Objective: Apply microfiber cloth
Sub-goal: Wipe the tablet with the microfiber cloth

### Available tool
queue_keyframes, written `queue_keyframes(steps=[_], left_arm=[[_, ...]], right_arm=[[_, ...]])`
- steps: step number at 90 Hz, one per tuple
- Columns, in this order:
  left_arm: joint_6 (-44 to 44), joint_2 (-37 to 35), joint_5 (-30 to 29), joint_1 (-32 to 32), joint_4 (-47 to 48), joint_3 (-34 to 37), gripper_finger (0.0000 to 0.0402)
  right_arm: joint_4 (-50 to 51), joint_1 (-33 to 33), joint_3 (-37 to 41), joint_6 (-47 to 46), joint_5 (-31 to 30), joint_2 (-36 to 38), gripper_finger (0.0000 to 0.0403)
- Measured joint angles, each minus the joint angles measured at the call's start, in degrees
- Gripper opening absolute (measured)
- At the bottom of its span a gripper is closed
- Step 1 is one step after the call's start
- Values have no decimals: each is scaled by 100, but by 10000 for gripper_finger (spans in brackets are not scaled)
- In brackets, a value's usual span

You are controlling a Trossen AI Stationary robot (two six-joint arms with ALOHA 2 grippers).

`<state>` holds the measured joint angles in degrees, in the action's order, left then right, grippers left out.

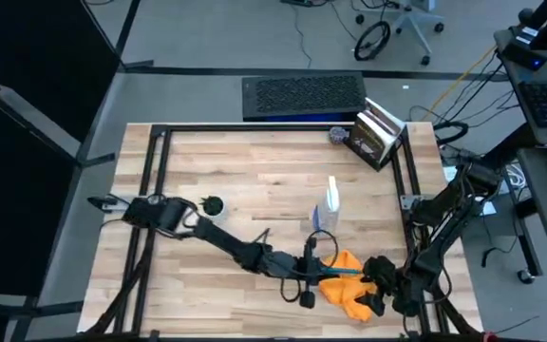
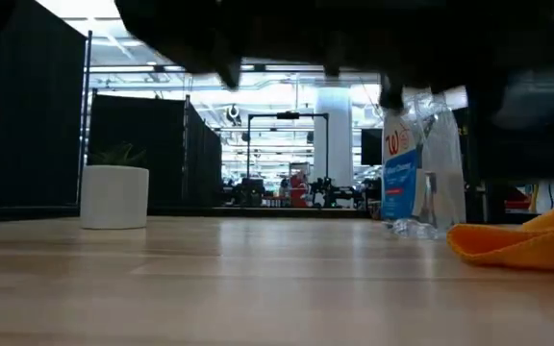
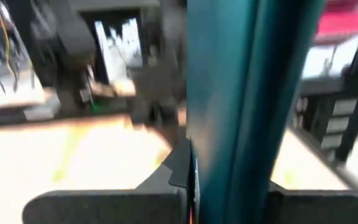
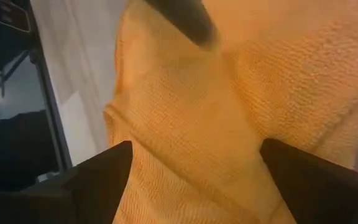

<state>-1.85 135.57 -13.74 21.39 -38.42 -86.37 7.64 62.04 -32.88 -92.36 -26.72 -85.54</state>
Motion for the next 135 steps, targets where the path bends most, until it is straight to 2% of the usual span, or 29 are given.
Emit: queue_keyframes(steps=[19, 34, 53, 63, 83, 93, 101, 112, 123, 135], left_arm=[[245, -109, -90, -44, 680, -68, 6], [-176, -238, -198, -26, 648, -39, 6], [335, -233, -136, -138, 1000, -57, 6], [59, -312, -164, -82, 950, -37, 6], [287, -958, -244, 62, 1492, -28, 6], [589, -1633, -593, 312, 2486, -46, 6], [1123, -2117, -840, 502, 3924, -47, 6], [1890, -2492, -859, 612, 6030, -43, 6], [2213, -2570, -381, 567, 7094, -39, 6], [2031, -2456, 1240, 301, 7223, -39, 6]], right_arm=[[-2, 0, -62, 6, 7, -7, 352], [34, -2, -68, 34, -2, -7, 352], [61, -7, -71, 135, -22, -7, 352], [68, -9, -71, 149, -39, -7, 352], [72, -9, -71, 177, -39, -7, 352], [77, -7, -71, 221, -37, -7, 352], [79, -7, -71, 320, -42, -7, 352], [92, -11, -71, 406, -119, -7, 352], [88, -24, -71, 452, -219, -7, 352], [85, -33, -71, 354, -221, -7, 352]])
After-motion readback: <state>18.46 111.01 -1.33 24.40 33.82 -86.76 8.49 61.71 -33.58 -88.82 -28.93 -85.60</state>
